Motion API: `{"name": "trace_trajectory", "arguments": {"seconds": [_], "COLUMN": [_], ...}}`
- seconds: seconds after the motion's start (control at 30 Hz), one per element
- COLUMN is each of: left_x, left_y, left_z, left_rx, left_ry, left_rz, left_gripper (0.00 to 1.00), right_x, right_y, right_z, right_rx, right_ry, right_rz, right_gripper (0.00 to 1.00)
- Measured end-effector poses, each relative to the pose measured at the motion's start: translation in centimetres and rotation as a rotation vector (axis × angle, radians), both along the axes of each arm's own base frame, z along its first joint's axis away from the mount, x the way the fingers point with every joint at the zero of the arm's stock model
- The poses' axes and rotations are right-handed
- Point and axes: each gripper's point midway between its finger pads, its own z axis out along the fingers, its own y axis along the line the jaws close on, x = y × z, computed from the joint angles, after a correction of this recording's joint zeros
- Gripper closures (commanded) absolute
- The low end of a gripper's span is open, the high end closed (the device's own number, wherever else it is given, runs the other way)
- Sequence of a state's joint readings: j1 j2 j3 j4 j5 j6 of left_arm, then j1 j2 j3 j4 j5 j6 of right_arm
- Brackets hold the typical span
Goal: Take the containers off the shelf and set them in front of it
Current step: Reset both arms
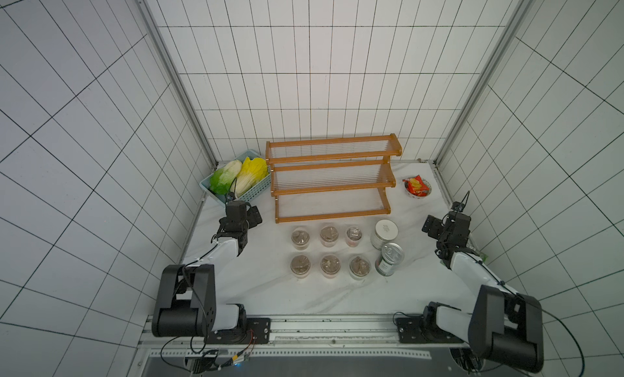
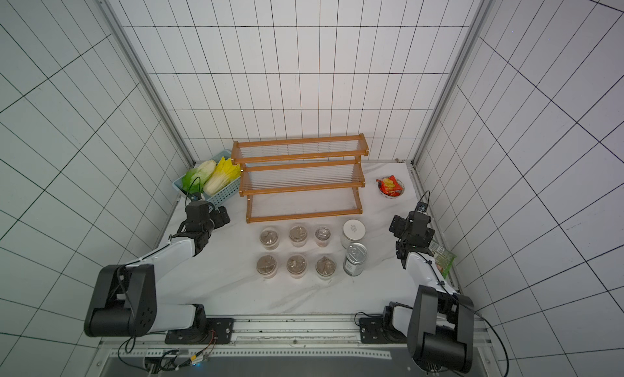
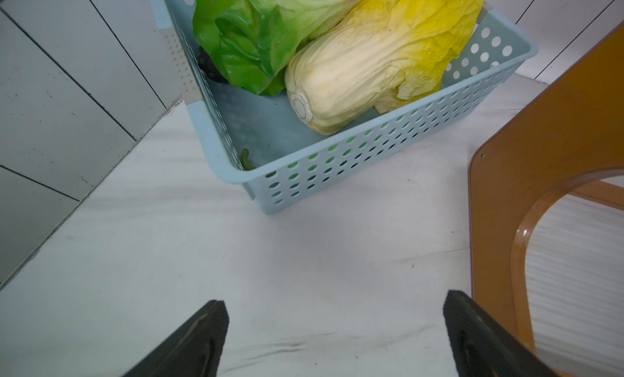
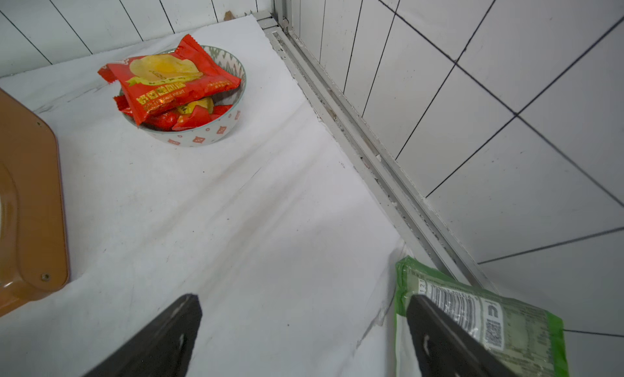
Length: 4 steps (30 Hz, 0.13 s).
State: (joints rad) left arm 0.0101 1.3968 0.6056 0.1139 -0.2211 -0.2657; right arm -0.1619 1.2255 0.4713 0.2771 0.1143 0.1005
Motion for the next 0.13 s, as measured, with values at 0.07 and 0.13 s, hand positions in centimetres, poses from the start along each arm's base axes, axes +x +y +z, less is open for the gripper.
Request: {"name": "trace_trajectory", "arguments": {"seconds": [0.07,0.13], "left_x": [0.7,1.1], "left_y": [0.1,0.1], "left_z": [0.0,0.4], "left_rx": [0.016,0.026], "left_ry": [-0.023,-0.050], "left_rz": [-0.010,-0.018], "left_gripper": [0.02,0.02], "right_x": [0.8,1.5], "right_y": [0.1,0.5], "right_z": [-0.3,-0.5], "right_rx": [0.013,0.027], "right_ry": [-0.027,-0.043], "right_rz": [0.021,0.050], "right_gripper": [0.01,0.01]}}
